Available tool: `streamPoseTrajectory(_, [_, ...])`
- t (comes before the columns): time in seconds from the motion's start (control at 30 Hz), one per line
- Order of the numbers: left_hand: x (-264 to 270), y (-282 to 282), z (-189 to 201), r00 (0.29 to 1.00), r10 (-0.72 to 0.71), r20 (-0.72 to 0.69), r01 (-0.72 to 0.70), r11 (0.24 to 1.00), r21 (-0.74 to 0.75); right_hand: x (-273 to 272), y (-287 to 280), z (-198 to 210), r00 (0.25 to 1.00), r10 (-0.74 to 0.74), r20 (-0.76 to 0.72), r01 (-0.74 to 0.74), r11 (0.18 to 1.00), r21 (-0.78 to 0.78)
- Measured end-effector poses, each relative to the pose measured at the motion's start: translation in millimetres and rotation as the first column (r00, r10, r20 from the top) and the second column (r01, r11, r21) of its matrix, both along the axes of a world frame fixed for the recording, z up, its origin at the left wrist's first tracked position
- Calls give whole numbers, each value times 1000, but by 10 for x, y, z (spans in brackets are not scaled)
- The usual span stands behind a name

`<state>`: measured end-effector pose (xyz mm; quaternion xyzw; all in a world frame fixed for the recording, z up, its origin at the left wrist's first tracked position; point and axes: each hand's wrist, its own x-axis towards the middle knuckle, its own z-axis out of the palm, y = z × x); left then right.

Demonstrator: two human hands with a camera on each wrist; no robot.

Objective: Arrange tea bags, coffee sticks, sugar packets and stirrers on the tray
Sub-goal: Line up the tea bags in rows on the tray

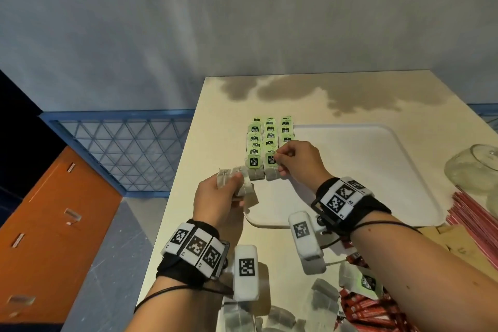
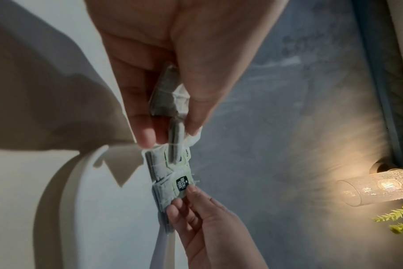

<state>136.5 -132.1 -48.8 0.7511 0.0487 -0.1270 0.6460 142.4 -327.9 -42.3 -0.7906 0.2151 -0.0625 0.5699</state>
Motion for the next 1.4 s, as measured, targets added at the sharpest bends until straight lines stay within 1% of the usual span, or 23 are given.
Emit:
streamPoseTrajectory(0.1, [-27, -25, 17, 1000, 4, -17, -5, 1000, -26, -3, 1, -15, 1000, -1, 4, 1, 1000, -27])
streamPoseTrajectory(0.17, [-36, -49, 34, 1000, -2, -25, 1, 999, -38, -51, -8, -7, 999, -15, 41, 19, 995, -97])
streamPoseTrajectory(0.23, [-55, -77, 71, 999, -13, -29, 12, 998, -57, -153, 4, 39, 996, 2, 87, 8, 993, -115])
streamPoseTrajectory(0.33, [-93, -162, 135, 998, -57, -19, 55, 995, -83, -358, 77, 114, 985, 149, 86, -150, 989, 8])
streamPoseTrajectory(0.4, [-142, -229, 187, 994, -113, 0, 112, 990, -82, -501, 110, 138, 973, 209, 98, -213, 976, 39])
streamPoseTrajectory(0.5, [-230, -288, 255, 983, -177, 40, 179, 982, -55, -662, 97, 167, 969, 183, 164, -188, 982, 21])
streamPoseTrajectory(0.57, [-264, -304, 268, 983, -157, 91, 156, 988, 14, -746, 71, 186, 974, 139, 178, -142, 990, 5])
streamPoseTrajectory(0.67, [-311, -317, 280, 971, -112, 212, 79, 984, 159, -834, 17, 207, 985, 56, 165, -36, 992, -122])
streamPoseTrajectory(0.73, [-395, -357, 309, 961, -128, 245, 89, 982, 166, -897, 13, 226, 987, 61, 149, -30, 979, -200])
streamPoseTrajectory(0.83, [-547, -448, 363, 946, -190, 261, 154, 976, 154, -979, 73, 269, 983, 117, 143, -68, 949, -308])
streamPoseTrajectory(0.93, [-581, -491, 389, 936, -215, 277, 179, 972, 151, -1016, 113, 326, 980, 113, 162, -51, 938, -344])
streamPoseTrajectory(1.0, [-571, -502, 400, 936, -221, 274, 182, 970, 160, -1033, 107, 380, 979, 121, 162, -66, 949, -307])
streamPoseTrajectory(1.1, [-551, -507, 412, 938, -213, 273, 167, 969, 183, -1076, 107, 449, 966, 229, 122, -192, 948, -255])
streamPoseTrajectory(1.17, [-535, -510, 404, 949, -205, 240, 171, 973, 156, -1107, 107, 456, 959, 262, 112, -229, 942, -245])
streamPoseTrajectory(1.23, [-505, -514, 370, 966, -193, 170, 180, 980, 87, -1106, 67, 429, 965, 211, 156, -169, 955, -246])
streamPoseTrajectory(1.3, [-468, -510, 327, 981, -166, 104, 164, 986, 27, -1083, 4, 395, 972, 144, 183, -104, 972, -213])
streamPoseTrajectory(1.37, [-434, -502, 294, 988, -144, 52, 145, 989, -15, -1044, -47, 358, 979, 121, 166, -92, 981, -174])
streamPoseTrajectory(1.4, [-420, -503, 279, 989, -141, 31, 142, 989, -37, -1021, -61, 332, 981, 132, 140, -107, 980, -169])
